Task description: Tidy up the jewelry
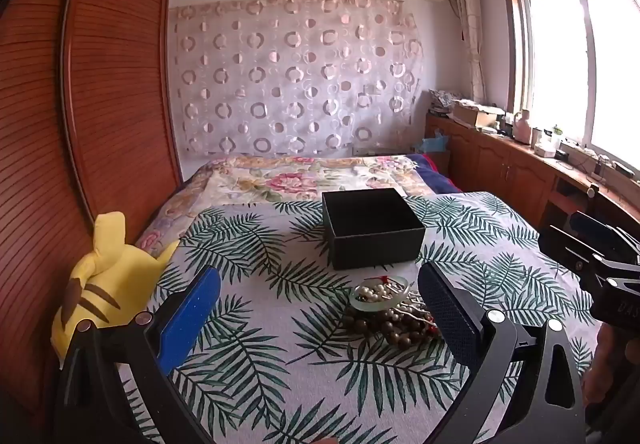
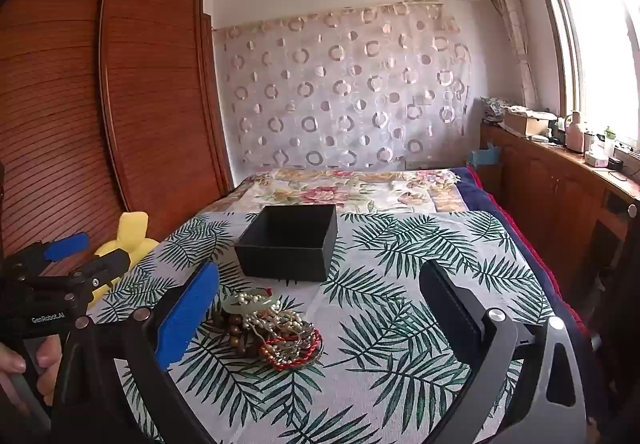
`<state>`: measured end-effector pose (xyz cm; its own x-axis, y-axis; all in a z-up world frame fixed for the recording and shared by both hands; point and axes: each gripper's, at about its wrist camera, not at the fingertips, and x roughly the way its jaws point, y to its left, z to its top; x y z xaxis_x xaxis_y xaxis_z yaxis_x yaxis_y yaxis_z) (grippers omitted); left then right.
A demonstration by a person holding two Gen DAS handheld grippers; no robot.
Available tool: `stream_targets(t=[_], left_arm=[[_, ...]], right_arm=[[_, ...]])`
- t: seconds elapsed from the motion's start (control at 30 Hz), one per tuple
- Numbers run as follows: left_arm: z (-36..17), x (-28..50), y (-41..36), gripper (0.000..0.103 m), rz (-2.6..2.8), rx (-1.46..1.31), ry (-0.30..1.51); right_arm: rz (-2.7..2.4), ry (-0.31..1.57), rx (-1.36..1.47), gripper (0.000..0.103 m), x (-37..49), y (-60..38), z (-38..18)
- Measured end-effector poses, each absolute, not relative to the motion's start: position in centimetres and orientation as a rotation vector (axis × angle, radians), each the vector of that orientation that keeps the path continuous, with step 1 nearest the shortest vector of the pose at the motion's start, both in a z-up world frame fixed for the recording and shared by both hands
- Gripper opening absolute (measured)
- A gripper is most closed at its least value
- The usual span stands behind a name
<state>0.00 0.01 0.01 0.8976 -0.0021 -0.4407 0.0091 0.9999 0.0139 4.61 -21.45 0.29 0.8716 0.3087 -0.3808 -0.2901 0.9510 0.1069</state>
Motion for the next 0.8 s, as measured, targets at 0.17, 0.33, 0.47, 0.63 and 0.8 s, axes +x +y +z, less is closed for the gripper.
stream_targets(t=[0.17,0.33,0.47,0.63,0.8], left_arm=[[-0.06,0.10,0.04,0.096,-0.006,0.015,0.461],[0.00,0.01,0.01,0.096,-0.006,0.016,0.456],[0.00,0.01,0.01,0.096,-0.007,0.015,0.455],[0.00,0.00,0.01,0.096,-0.006,0.015,0.454],[-0.01,0.03,-0.01,0.096,-0.007,0.014,0.454]], right_arm=[[0.316,0.406,0.047,0.101,4.57,-21.41,0.27],[0.317,0.407,0.047,0.101,4.58,-21.30,0.26],[0.314,0.404,0.050,0.101,4.57,-21.48,0.24],[0.314,0.406,0.051,0.101,4.59,-21.45,0.22],[0.315,0.407,0.052,0.101,4.60,-21.40,0.18]])
